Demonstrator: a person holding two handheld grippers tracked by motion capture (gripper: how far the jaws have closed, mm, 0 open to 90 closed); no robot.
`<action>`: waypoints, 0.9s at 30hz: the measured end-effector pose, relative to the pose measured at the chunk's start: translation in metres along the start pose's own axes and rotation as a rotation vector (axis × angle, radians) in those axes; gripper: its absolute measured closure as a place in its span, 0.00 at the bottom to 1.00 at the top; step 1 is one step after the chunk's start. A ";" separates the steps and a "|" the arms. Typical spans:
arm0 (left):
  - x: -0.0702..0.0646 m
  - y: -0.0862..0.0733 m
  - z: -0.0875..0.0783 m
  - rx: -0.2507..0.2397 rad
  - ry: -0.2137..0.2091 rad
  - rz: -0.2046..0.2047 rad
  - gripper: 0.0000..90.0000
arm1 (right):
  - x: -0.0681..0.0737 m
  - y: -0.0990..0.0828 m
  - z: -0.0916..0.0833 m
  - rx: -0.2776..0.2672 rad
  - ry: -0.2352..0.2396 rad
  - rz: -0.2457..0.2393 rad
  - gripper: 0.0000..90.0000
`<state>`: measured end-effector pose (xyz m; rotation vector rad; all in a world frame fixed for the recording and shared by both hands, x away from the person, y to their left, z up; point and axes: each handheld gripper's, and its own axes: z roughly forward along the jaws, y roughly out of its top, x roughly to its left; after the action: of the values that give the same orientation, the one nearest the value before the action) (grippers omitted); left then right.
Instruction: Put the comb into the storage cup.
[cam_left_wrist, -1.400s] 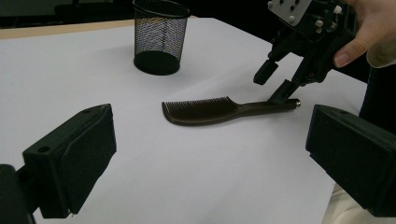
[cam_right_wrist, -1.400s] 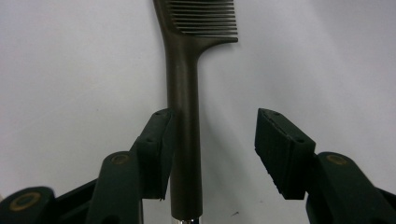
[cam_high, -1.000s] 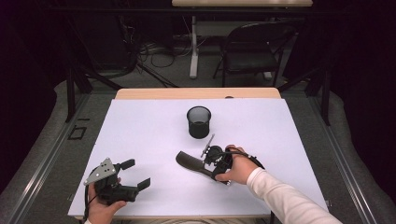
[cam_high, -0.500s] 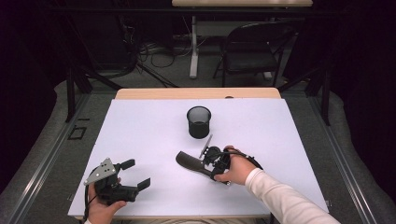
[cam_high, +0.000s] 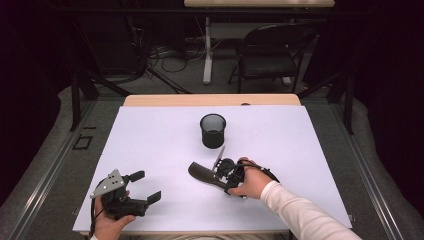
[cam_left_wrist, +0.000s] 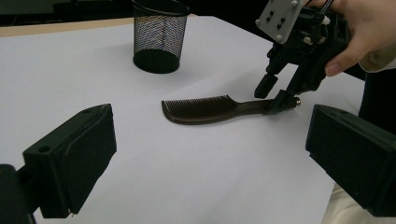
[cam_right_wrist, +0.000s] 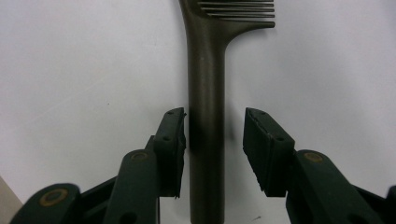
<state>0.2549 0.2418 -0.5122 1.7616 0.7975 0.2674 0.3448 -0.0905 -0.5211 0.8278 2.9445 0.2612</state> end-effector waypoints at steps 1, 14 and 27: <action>0.000 0.000 0.000 0.000 0.000 0.000 0.02 | 0.000 0.000 0.001 -0.001 0.002 0.002 0.66; 0.000 0.000 0.000 0.003 0.000 0.001 0.02 | 0.000 0.000 0.006 0.016 0.005 -0.002 0.70; 0.001 0.000 0.001 0.005 0.000 0.000 0.03 | 0.000 0.000 0.007 0.018 0.014 -0.002 0.75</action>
<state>0.2555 0.2418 -0.5129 1.7660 0.7987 0.2662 0.3455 -0.0891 -0.5278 0.8278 2.9649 0.2416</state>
